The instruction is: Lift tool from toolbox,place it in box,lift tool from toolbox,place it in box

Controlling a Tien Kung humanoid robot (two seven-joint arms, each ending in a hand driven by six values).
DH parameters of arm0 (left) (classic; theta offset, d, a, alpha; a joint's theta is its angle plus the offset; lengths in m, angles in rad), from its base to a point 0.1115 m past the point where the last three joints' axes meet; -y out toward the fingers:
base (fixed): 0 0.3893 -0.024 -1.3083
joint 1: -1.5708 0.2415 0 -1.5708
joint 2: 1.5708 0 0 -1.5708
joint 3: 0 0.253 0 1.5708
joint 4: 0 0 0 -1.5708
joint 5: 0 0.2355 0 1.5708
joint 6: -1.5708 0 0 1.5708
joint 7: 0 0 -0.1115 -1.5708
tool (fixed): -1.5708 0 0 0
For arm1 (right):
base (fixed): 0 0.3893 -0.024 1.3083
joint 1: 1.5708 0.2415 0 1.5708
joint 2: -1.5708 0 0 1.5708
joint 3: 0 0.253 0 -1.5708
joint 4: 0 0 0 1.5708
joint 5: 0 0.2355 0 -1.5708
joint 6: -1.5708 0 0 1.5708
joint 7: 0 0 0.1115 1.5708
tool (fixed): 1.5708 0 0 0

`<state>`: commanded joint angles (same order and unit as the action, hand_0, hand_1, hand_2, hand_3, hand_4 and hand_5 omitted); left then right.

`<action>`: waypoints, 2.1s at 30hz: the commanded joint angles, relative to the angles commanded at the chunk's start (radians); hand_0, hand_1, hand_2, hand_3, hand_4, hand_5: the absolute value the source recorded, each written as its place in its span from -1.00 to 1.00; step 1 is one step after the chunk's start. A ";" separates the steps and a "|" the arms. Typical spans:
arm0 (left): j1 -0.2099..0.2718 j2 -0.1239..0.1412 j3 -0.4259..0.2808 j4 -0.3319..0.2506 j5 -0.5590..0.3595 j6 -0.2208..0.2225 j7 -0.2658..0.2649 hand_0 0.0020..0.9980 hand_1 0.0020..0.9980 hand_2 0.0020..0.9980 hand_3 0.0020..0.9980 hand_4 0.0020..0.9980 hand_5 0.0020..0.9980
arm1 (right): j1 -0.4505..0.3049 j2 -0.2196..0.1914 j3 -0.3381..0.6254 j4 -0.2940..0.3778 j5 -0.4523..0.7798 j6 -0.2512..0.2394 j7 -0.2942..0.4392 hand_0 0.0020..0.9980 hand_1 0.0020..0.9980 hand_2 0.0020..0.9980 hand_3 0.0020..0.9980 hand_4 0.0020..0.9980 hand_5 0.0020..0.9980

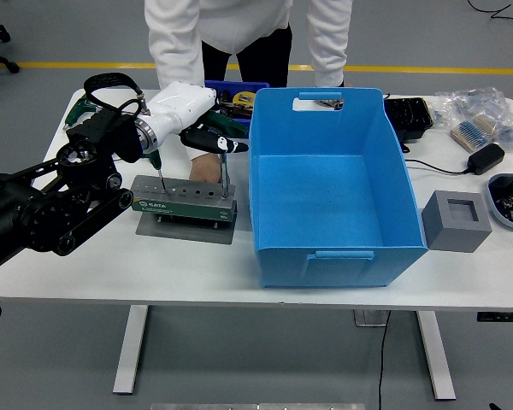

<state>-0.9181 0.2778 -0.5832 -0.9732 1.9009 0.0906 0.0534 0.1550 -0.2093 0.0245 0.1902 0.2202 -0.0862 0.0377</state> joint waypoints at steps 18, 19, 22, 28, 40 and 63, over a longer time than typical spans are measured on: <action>0.001 0.014 -0.018 -0.036 -0.011 0.004 -0.005 -0.57 -0.94 -0.91 -0.98 0.30 0.03 | -0.003 0.001 0.002 -0.001 -0.003 0.000 -0.001 0.47 0.43 0.56 0.44 0.90 0.66; 0.002 0.016 -0.021 -0.041 -0.011 0.004 -0.004 -0.57 -0.94 -0.91 -0.98 0.30 0.03 | -0.003 0.001 0.002 -0.001 -0.003 0.000 -0.001 0.47 0.43 0.56 0.44 0.90 0.66; 0.005 0.021 -0.029 -0.061 -0.005 0.003 -0.001 -0.58 -0.94 -0.91 -0.99 0.30 0.03 | -0.004 0.001 0.001 -0.001 -0.001 0.000 0.000 0.47 0.43 0.57 0.44 0.90 0.65; 0.004 0.033 -0.045 -0.104 0.009 -0.007 0.010 -0.57 -0.94 -0.91 -0.99 0.31 0.03 | -0.005 0.002 0.001 -0.001 0.000 0.000 0.000 0.47 0.43 0.57 0.44 0.90 0.66; -0.049 0.051 -0.011 -0.144 -0.030 -0.021 0.003 -0.58 -0.95 -0.92 -0.99 0.30 -0.01 | -0.009 0.004 0.007 -0.001 -0.008 0.000 -0.003 0.47 0.43 0.56 0.43 0.90 0.66; -0.194 0.079 0.007 -0.193 -0.080 -0.046 -0.011 -0.59 -0.96 -0.92 -0.99 0.31 -0.04 | -0.014 0.006 0.013 -0.002 -0.011 -0.003 -0.003 0.47 0.43 0.56 0.43 0.90 0.66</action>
<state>-1.1126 0.3567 -0.5763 -1.1661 1.8204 0.0449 0.0421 0.1408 -0.2030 0.0378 0.1878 0.2093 -0.0889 0.0345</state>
